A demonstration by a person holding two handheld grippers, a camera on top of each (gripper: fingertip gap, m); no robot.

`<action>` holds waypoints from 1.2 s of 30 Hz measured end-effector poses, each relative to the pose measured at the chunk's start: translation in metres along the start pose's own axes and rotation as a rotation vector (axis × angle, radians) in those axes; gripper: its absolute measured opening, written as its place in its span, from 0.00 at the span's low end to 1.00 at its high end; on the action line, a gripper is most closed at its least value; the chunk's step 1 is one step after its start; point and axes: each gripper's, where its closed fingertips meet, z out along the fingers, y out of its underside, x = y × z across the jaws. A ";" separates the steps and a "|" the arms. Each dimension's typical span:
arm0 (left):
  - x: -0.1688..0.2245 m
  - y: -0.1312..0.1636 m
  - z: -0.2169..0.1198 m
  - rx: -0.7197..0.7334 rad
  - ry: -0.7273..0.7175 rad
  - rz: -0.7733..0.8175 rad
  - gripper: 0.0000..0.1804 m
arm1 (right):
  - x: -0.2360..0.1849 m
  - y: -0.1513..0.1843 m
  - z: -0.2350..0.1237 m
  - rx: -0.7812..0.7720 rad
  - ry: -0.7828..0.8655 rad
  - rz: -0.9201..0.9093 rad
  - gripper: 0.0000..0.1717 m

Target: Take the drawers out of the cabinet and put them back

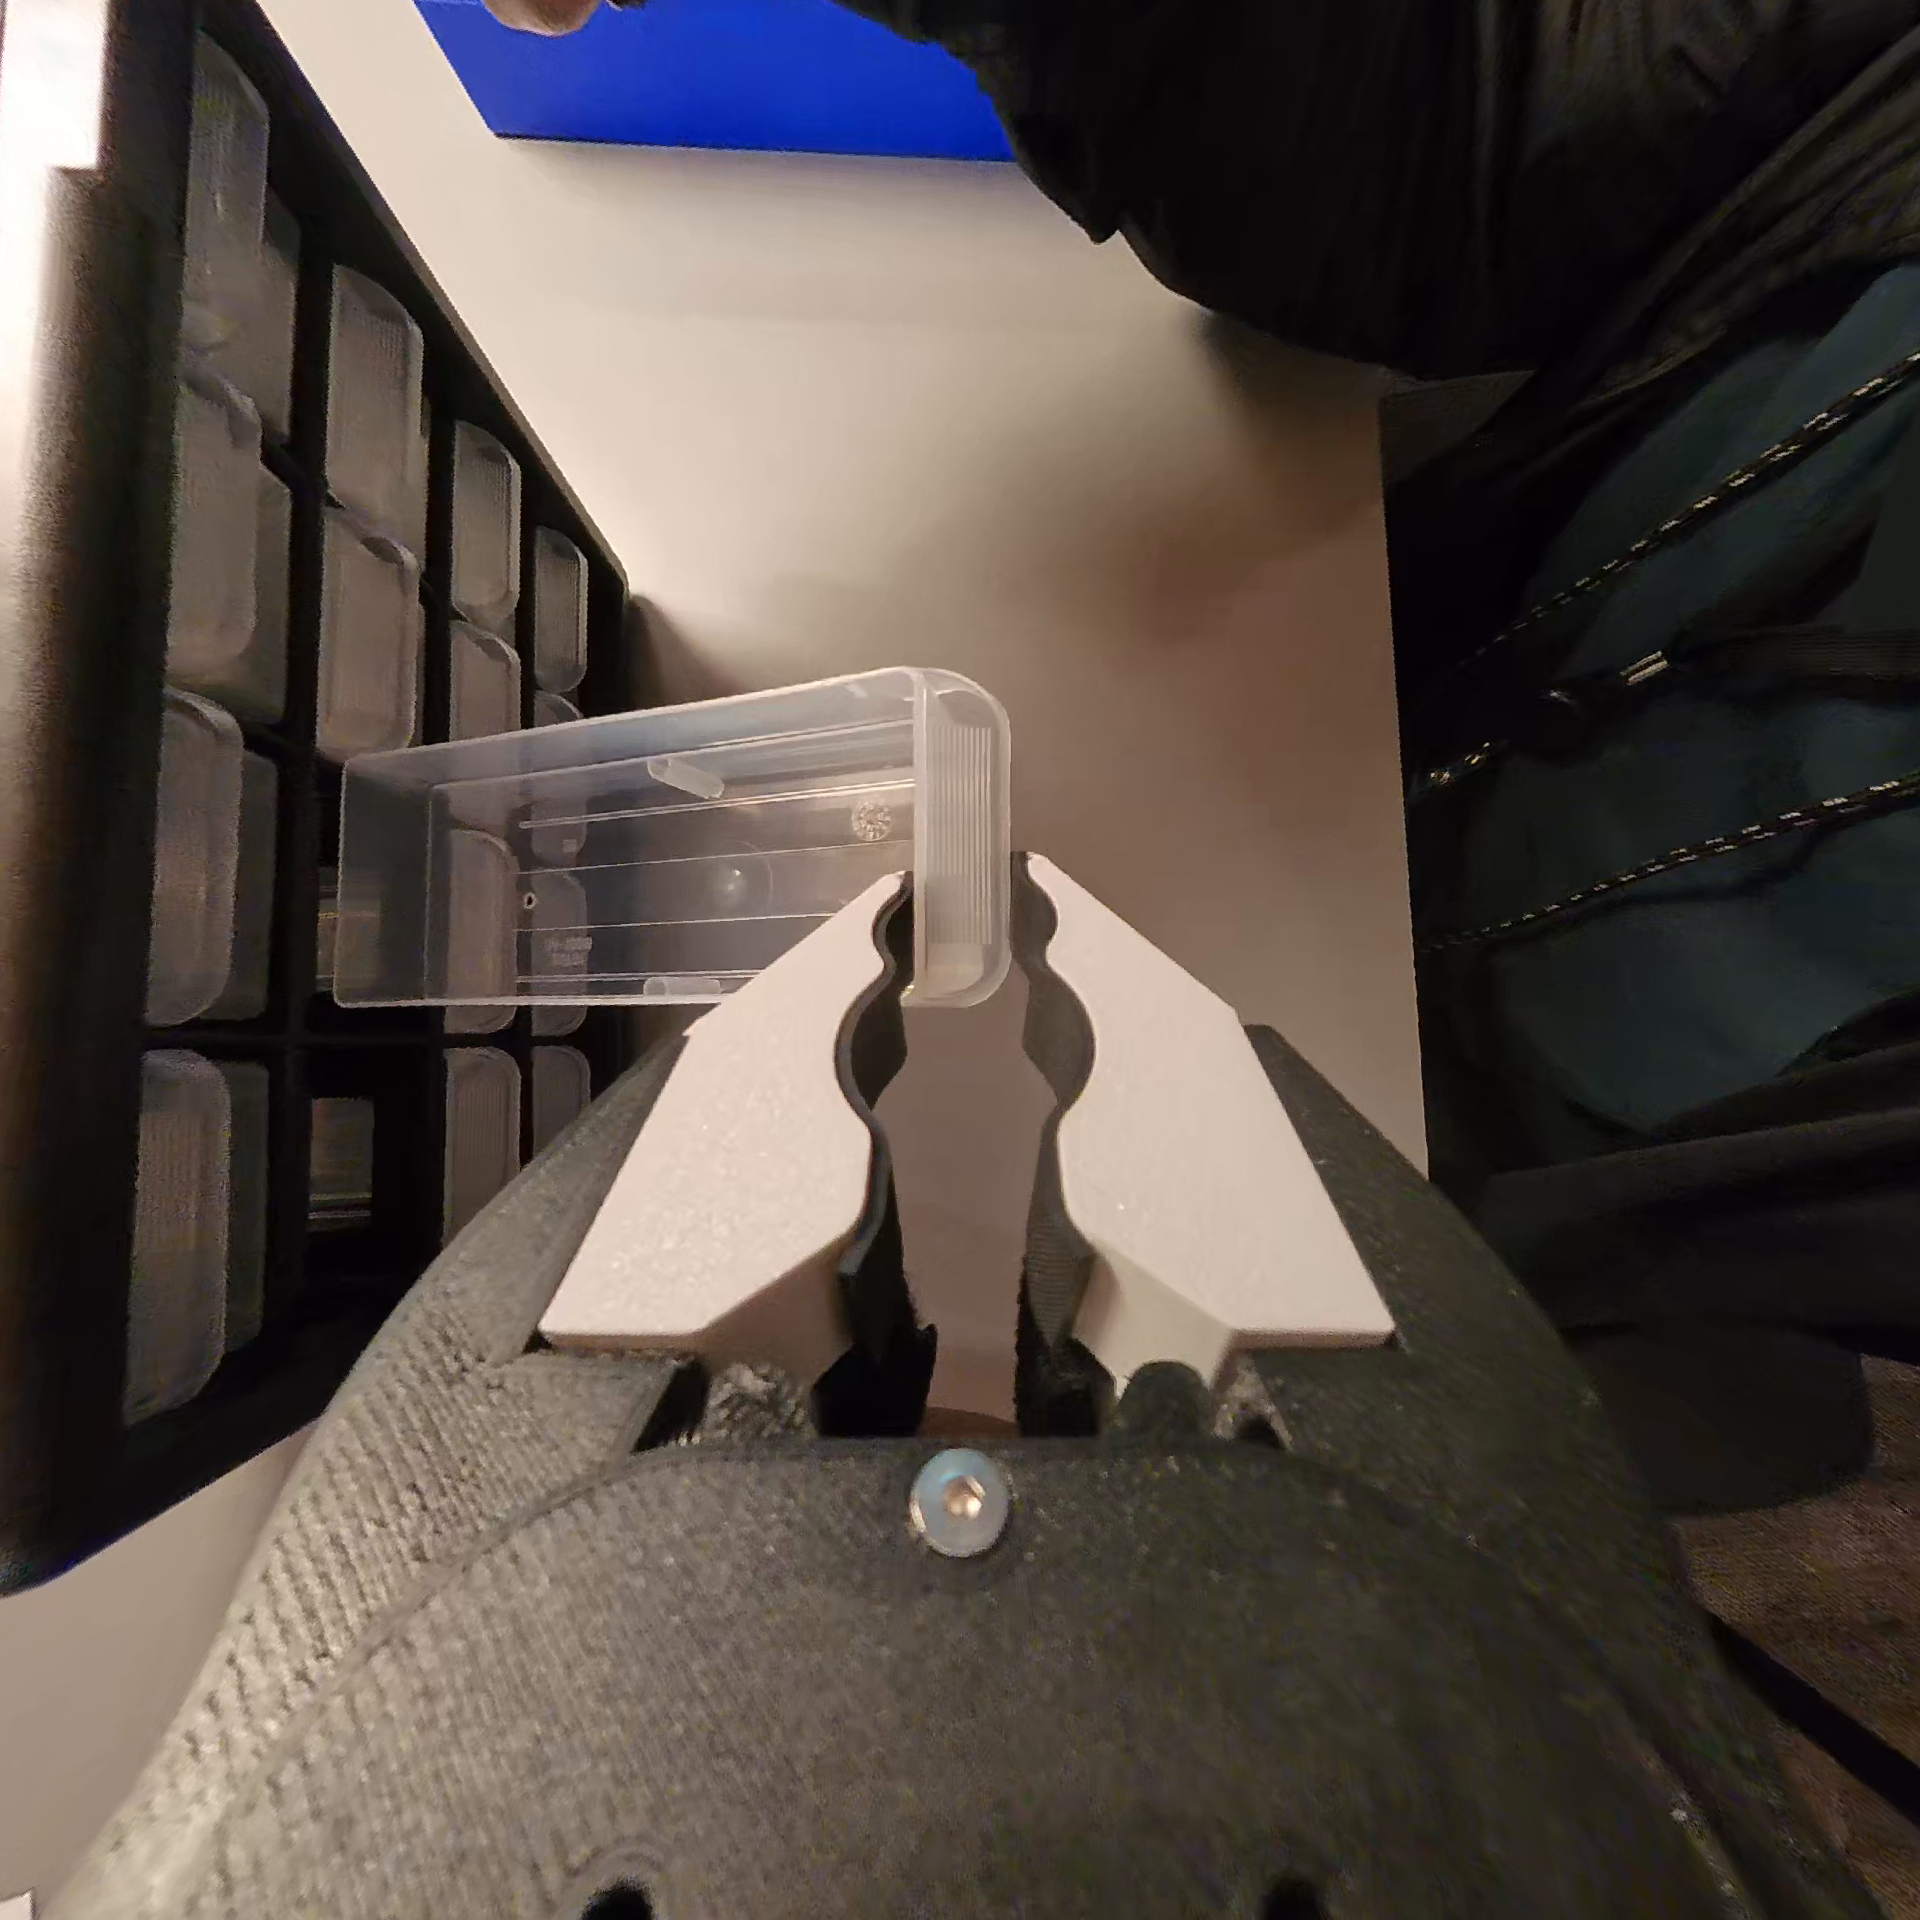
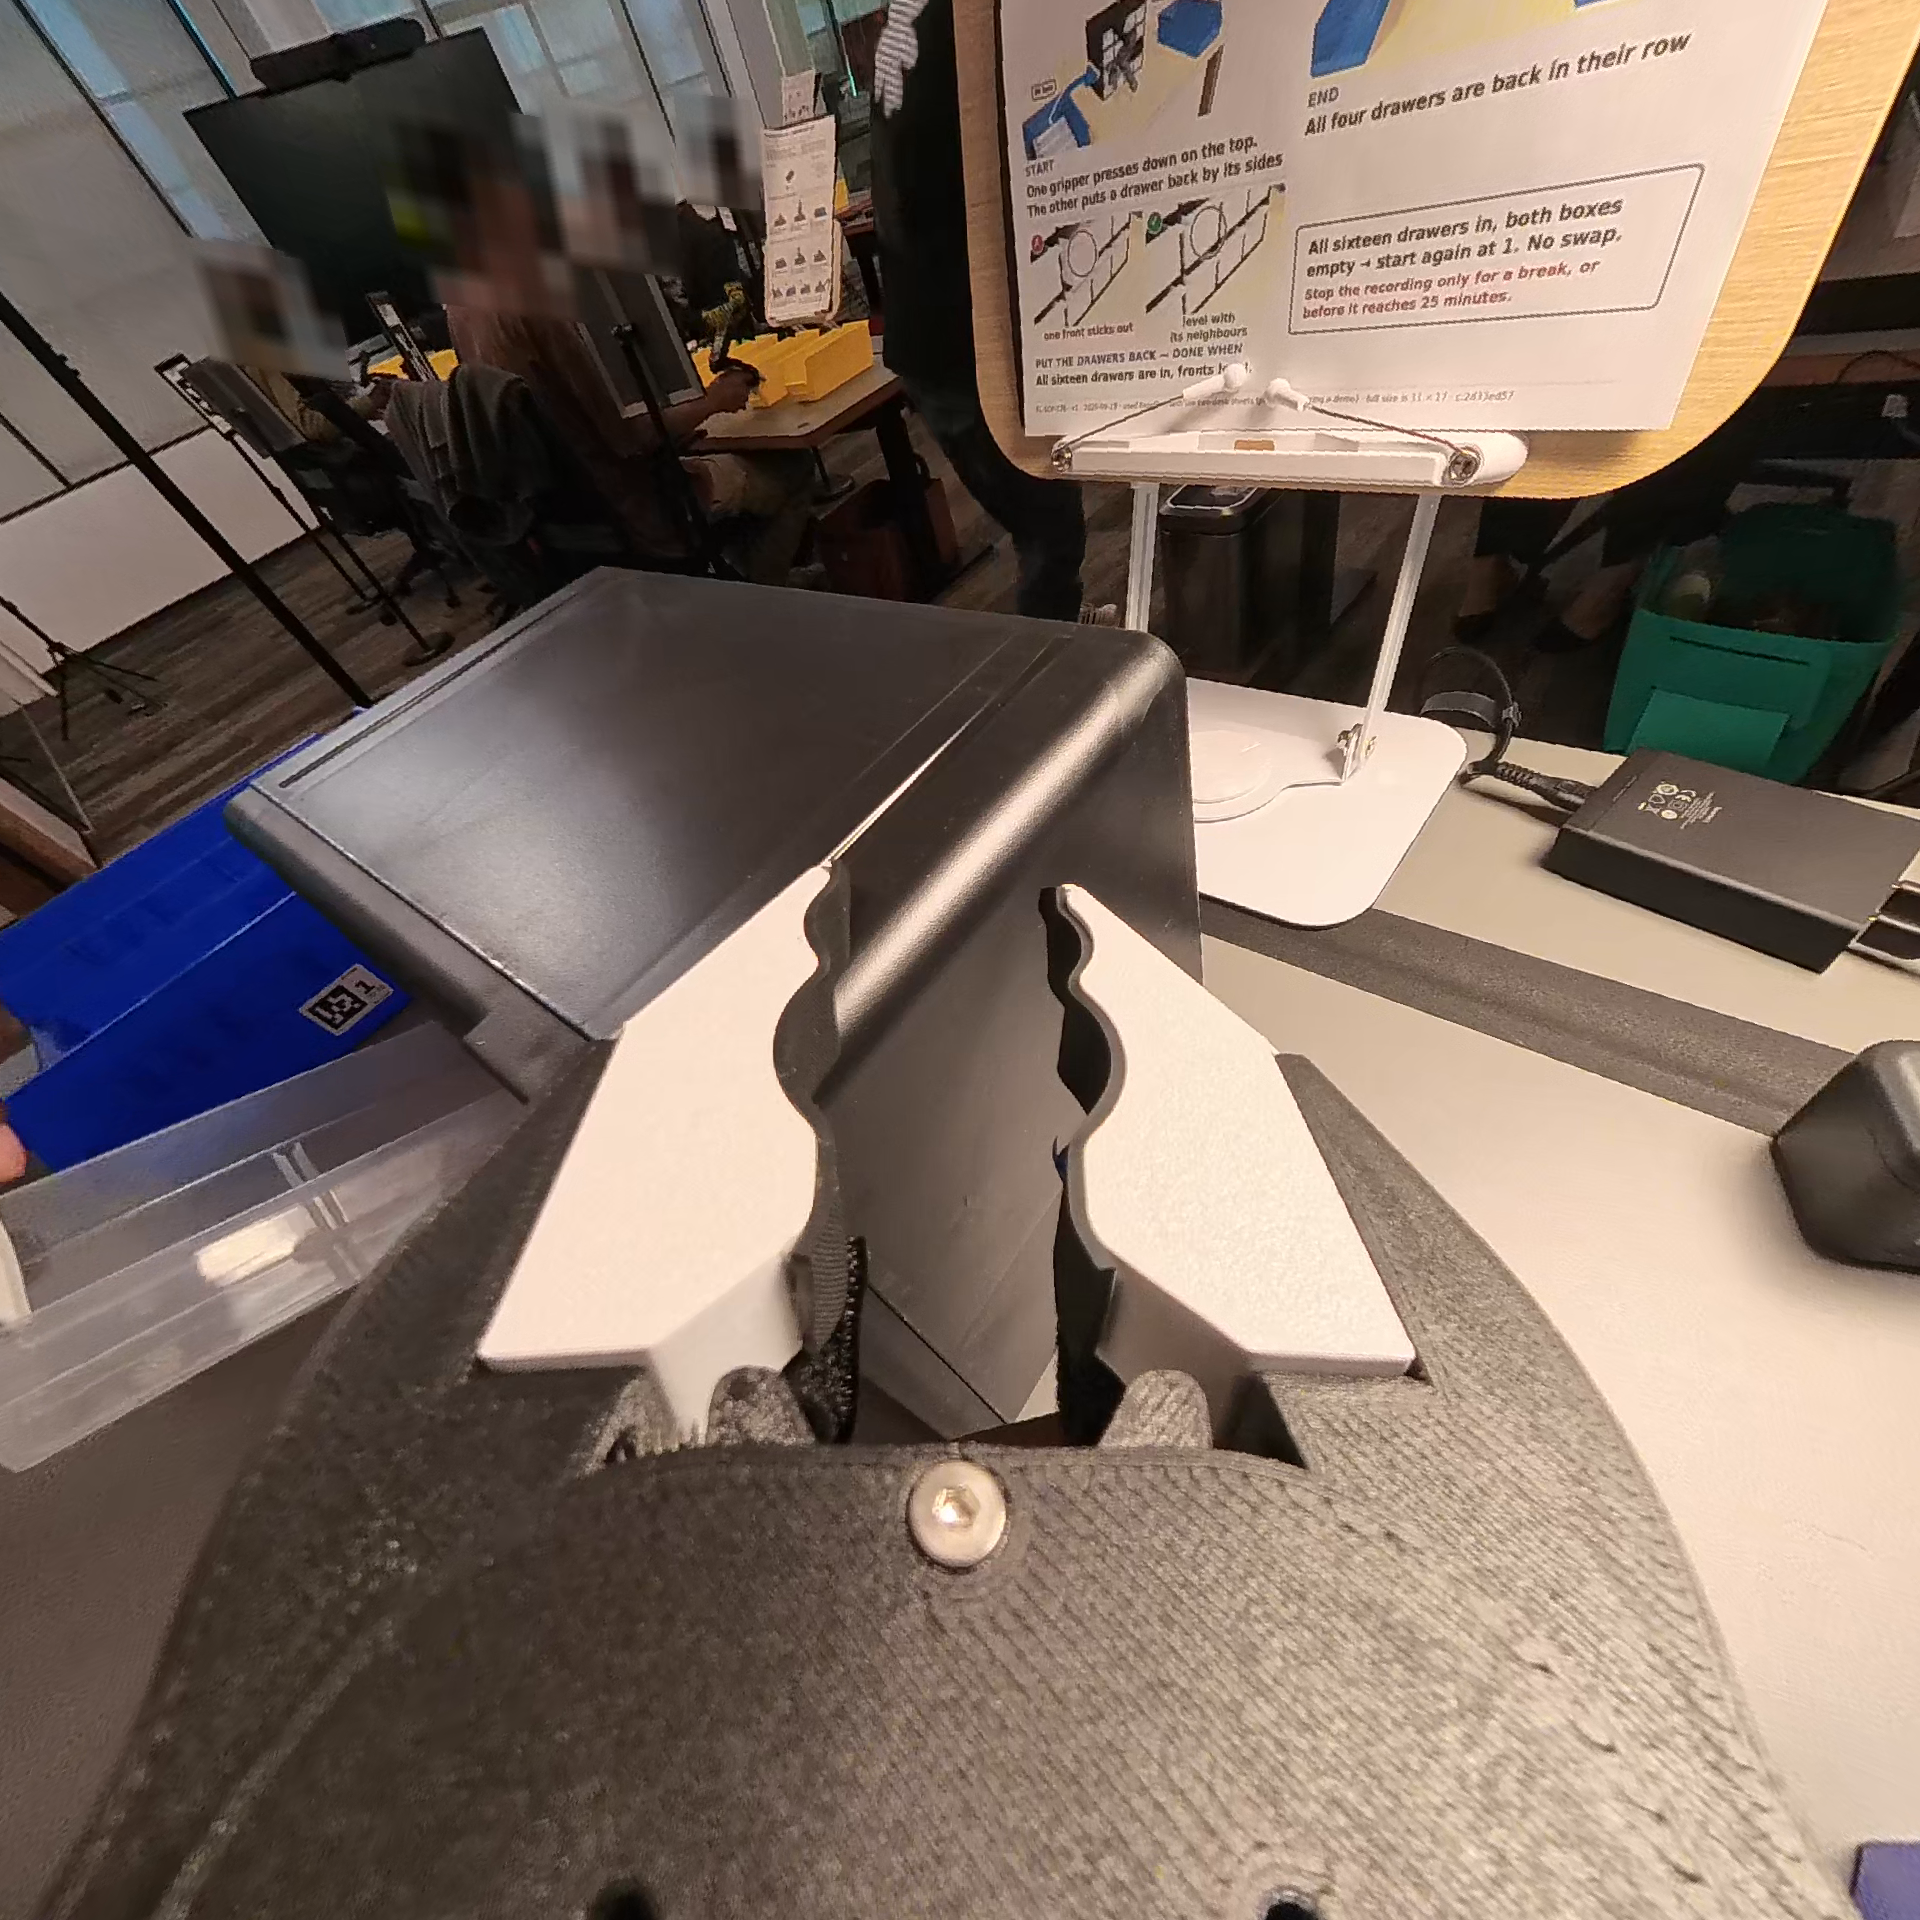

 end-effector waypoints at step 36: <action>-0.042 0.026 0.023 -0.150 -0.432 0.380 0.10 | -0.003 0.001 0.001 0.002 0.000 -0.004 0.23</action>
